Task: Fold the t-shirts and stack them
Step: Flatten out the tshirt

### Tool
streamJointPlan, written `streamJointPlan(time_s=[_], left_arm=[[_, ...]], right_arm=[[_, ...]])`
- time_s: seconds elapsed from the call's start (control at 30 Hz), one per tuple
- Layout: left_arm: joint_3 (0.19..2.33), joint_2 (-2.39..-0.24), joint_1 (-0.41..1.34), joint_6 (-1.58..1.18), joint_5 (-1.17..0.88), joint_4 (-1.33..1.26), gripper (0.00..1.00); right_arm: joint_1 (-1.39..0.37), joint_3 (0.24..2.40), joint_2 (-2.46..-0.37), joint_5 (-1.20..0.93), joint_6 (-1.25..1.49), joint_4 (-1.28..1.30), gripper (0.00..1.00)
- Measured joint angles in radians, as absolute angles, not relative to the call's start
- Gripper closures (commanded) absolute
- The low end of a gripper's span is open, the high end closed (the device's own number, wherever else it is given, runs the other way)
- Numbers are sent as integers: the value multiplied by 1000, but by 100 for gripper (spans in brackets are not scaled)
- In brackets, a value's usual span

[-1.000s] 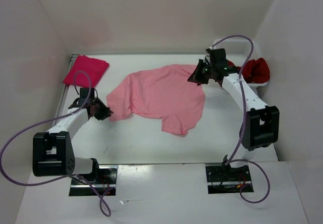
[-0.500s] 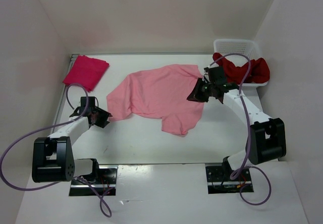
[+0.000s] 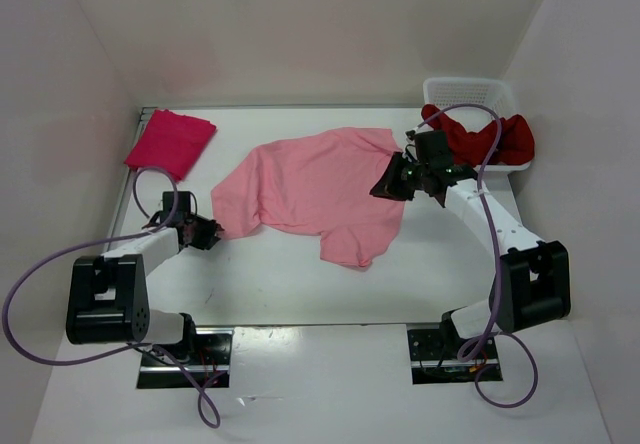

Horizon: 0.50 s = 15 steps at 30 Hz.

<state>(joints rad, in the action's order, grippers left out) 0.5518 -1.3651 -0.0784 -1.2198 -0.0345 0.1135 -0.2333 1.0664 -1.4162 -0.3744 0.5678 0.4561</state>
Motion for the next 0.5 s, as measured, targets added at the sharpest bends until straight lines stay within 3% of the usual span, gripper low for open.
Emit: streamJointPlan(time_s=[0.17,0.27,0.5], left_arm=[[552,-1375,-78,-1216,-33,100,82],[554,-1378,-78,-1208,-30,104,95],[691,-1357,-84,-1147,-24,172,100]], right_arm=[[-233,1066,-1416,-373,574,456,73],[-233,1050,-1414,-359,584,451,59],[-198,917,-1408,-254,635,446,49]])
